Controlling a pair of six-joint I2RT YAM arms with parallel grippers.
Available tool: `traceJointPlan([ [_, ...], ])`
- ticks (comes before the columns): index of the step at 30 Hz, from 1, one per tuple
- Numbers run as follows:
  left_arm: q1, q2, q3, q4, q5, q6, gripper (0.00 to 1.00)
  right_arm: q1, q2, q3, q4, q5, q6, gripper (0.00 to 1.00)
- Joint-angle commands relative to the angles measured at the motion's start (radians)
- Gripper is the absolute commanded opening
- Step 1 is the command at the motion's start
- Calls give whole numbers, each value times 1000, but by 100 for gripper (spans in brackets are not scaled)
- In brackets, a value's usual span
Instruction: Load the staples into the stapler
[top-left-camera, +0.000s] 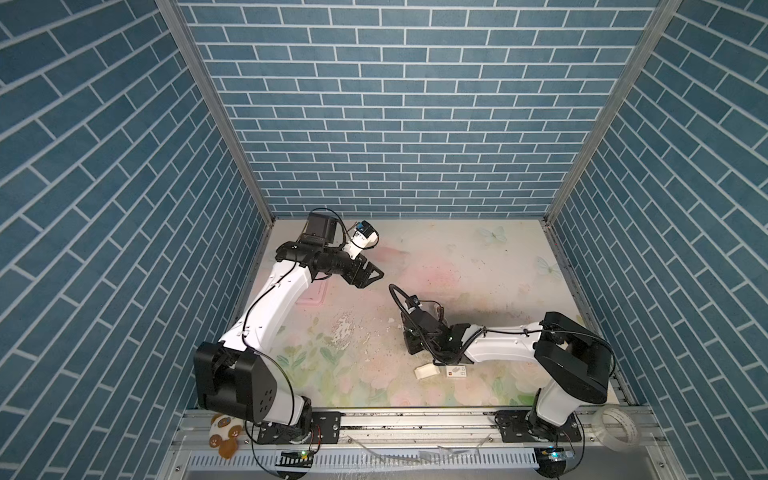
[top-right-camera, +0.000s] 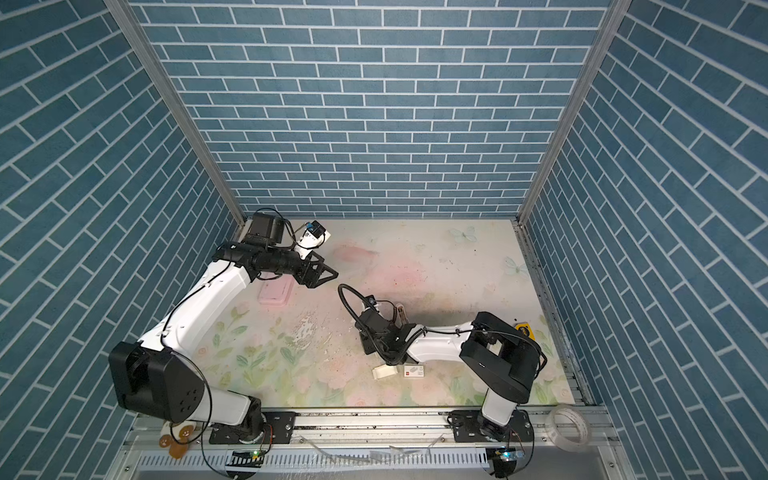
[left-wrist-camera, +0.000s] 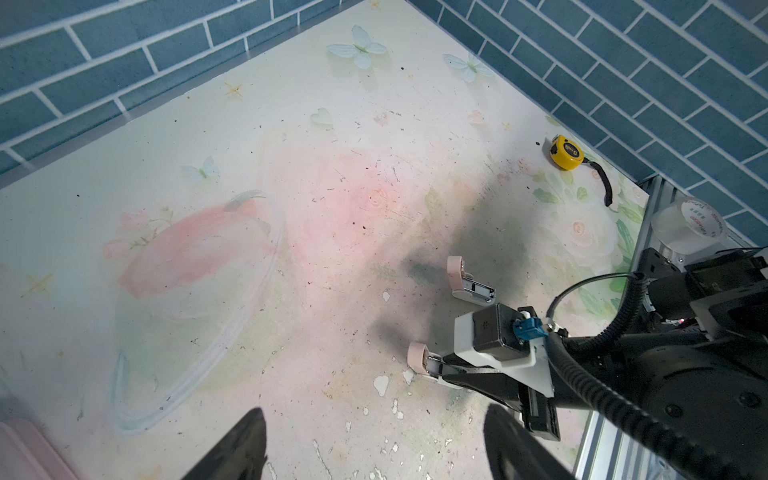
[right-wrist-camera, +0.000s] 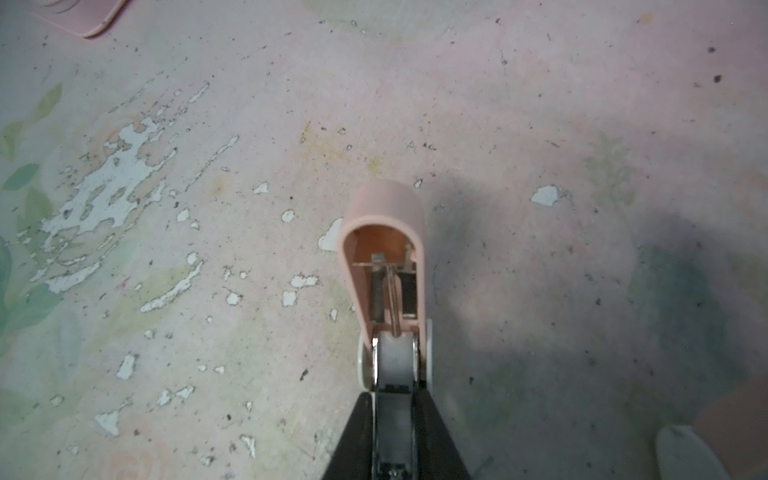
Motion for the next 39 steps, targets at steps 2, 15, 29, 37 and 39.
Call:
traceJointPlan([
  [2,7,-13,-3,-2,16,2,83,6,17,6,-28,7,15,22],
  [15,7,-15,19,-20,7,15,83,0,-81,48,-83,-27,-58,24],
  [29,7,-29,26,-28,1,19,84,-61,-30,110,-113,-200,-62,24],
  [37,7,-32,9,-18,2,17,84,-73,8,125,-120,-191,-61,24],
  [39,7,-32,8,-17,1,18,84,-76,12,125,-113,-191,-62,24],
])
